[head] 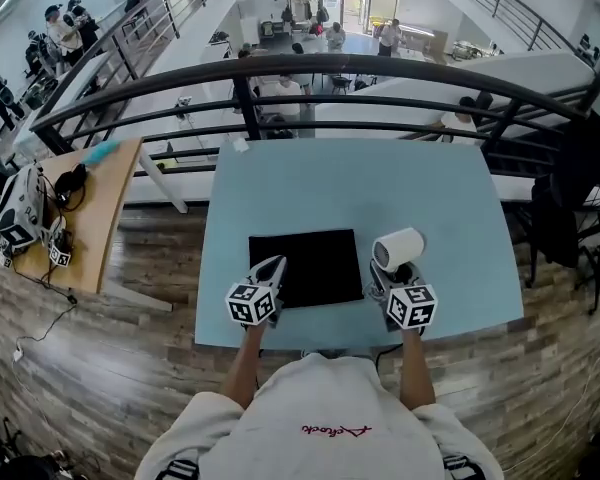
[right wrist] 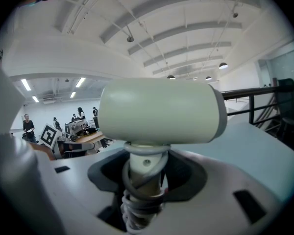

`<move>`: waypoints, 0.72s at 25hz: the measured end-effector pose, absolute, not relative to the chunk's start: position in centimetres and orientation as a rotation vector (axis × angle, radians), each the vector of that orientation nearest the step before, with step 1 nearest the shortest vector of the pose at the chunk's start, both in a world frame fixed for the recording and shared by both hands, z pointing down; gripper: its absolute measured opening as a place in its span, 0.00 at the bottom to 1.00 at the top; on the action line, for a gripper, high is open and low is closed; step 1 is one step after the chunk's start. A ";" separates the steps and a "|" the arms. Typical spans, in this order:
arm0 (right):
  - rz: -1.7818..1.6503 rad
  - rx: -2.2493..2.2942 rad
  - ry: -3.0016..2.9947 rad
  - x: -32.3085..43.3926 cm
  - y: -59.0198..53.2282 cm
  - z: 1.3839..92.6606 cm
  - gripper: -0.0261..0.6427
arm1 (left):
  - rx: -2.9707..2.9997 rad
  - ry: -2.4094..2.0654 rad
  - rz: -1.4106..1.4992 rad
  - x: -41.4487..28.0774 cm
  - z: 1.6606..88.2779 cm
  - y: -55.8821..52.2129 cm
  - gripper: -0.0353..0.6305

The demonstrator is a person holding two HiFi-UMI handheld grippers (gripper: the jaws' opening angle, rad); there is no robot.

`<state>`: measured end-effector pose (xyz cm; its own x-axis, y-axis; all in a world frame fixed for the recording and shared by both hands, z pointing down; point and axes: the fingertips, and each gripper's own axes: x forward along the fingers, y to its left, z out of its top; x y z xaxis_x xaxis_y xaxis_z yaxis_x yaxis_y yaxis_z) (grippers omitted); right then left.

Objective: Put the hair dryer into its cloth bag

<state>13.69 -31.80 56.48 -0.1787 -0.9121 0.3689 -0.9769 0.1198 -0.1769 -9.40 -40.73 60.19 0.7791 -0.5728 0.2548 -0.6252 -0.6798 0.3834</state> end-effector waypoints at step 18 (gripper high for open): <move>0.527 1.740 -2.342 18.9 -33.9 55.3 0.36 | 2.469 -1.077 0.153 -5.4 59.3 -38.8 0.06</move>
